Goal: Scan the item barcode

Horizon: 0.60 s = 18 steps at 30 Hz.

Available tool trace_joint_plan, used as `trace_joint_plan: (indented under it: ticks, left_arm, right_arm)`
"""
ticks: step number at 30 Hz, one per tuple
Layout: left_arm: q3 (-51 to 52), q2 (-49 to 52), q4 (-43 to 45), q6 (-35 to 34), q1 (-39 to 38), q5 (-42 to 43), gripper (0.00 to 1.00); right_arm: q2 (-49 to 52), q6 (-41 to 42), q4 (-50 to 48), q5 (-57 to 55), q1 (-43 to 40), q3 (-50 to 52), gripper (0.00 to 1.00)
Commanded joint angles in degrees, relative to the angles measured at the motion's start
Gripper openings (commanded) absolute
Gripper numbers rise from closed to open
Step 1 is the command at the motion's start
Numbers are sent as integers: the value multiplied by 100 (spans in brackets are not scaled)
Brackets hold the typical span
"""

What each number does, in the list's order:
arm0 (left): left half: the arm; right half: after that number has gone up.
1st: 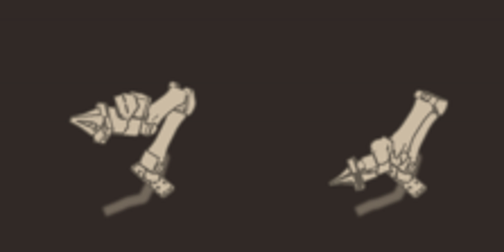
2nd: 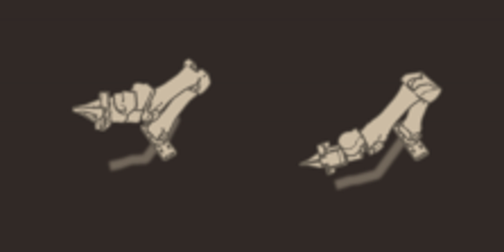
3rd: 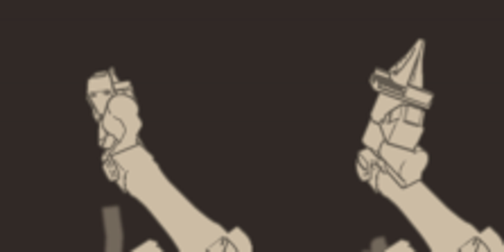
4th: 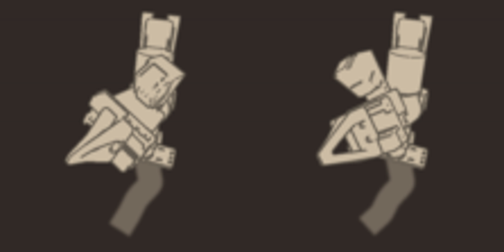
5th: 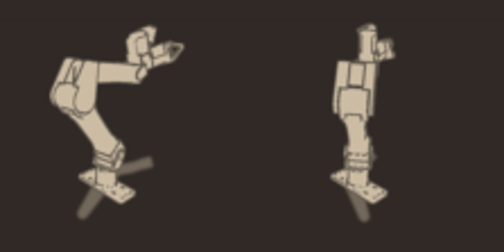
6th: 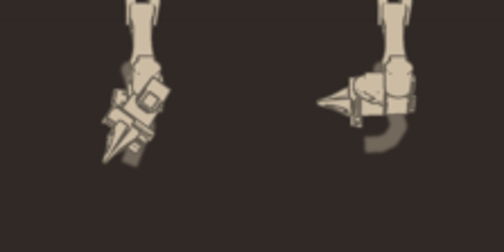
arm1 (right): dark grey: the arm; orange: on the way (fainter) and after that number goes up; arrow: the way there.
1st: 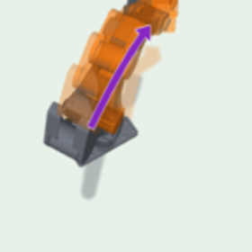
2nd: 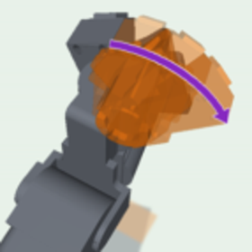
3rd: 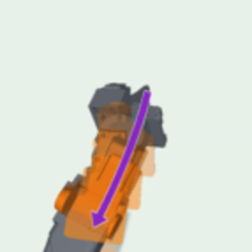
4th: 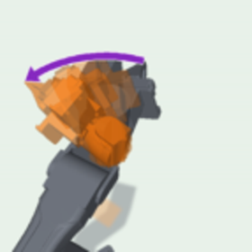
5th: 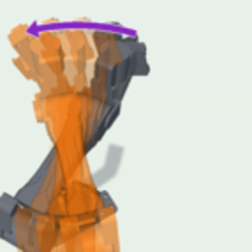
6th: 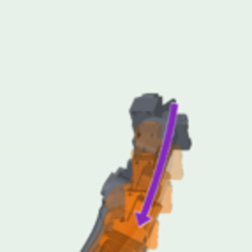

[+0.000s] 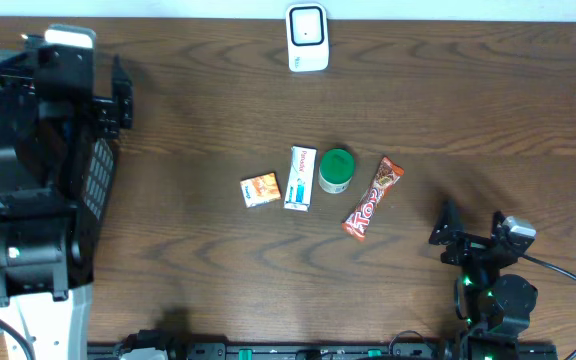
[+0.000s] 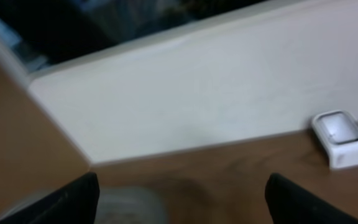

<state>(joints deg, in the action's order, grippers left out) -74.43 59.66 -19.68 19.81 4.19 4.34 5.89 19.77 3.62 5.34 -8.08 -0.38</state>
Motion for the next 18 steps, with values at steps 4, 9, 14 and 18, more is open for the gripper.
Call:
trace_joint_plan:
  ticks: [4, 9, 14, 18]
  left_arm:
    - [496, -490, 444, 92, -369, 229, 86]
    - [496, -1311, 463, 92, -369, -101, 86]
    - [494, -2363, 485, -105, -363, -199, 86]
    - [494, -2935, 479, -149, -363, -201, 86]
  right_arm:
    - [107, 964, 2, 1163, 28, -17, 99]
    - [581, 1300, -17, 1429, 26, -28, 99]
    - [656, 1530, -15, 1956, 26, -31, 99]
    - [728, 1316, 68, 2396, 26, -90, 99]
